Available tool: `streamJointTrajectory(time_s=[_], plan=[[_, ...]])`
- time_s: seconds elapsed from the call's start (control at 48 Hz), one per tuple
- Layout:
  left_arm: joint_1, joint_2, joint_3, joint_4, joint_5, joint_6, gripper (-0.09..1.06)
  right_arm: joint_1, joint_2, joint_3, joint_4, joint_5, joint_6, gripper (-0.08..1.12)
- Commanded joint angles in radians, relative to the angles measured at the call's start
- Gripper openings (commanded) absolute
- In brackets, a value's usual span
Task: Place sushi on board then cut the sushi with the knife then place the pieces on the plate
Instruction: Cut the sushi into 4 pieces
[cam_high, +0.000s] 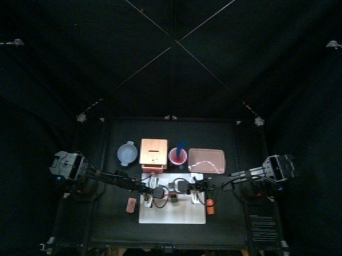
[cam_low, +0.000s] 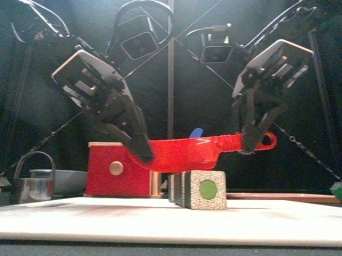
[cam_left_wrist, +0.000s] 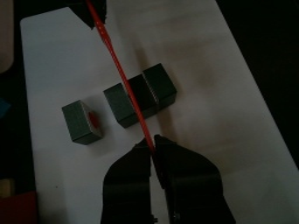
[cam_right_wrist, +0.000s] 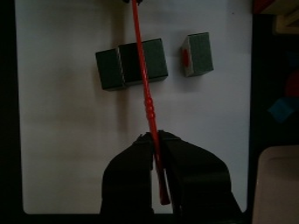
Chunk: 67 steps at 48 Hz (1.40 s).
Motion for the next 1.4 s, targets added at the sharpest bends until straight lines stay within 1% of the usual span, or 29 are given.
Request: streamJointTrajectory(time_s=[0.021,0.188,0.5,0.729,0.896,1.042,1.146,1.396], plan=[[-0.005,-0.015,-0.087,0.018,-0.015,0.008,0.34,-0.038,-0.037,-0.018,-0.014,-0.028,0.006,0.41],[0.003,-0.009,-0.087,0.034,-0.014,0.008,0.34,-0.04,-0.035,-0.012,-0.014,-0.044,0.006,0.41],[0.0,-0.006,-0.091,0.034,-0.014,0.006,0.34,-0.038,-0.029,-0.008,0.0,-0.06,0.008,0.41],[-0.005,-0.02,-0.106,0.034,-0.014,0.008,0.34,-0.038,-0.038,-0.012,0.0,-0.06,0.006,0.41],[-0.015,-0.02,-0.106,0.034,-0.017,0.008,0.34,-0.038,-0.038,-0.008,-0.003,-0.06,0.006,0.41],[-0.015,-0.018,-0.098,0.032,-0.015,0.006,0.34,-0.038,-0.038,-0.006,0.0,-0.067,0.006,0.41],[-0.023,-0.021,-0.103,0.032,-0.015,0.005,0.34,-0.035,-0.04,-0.011,0.002,-0.069,0.008,0.41],[-0.025,-0.011,-0.097,0.031,-0.017,0.005,0.34,-0.034,-0.032,0.0,0.008,-0.08,0.008,0.41]])
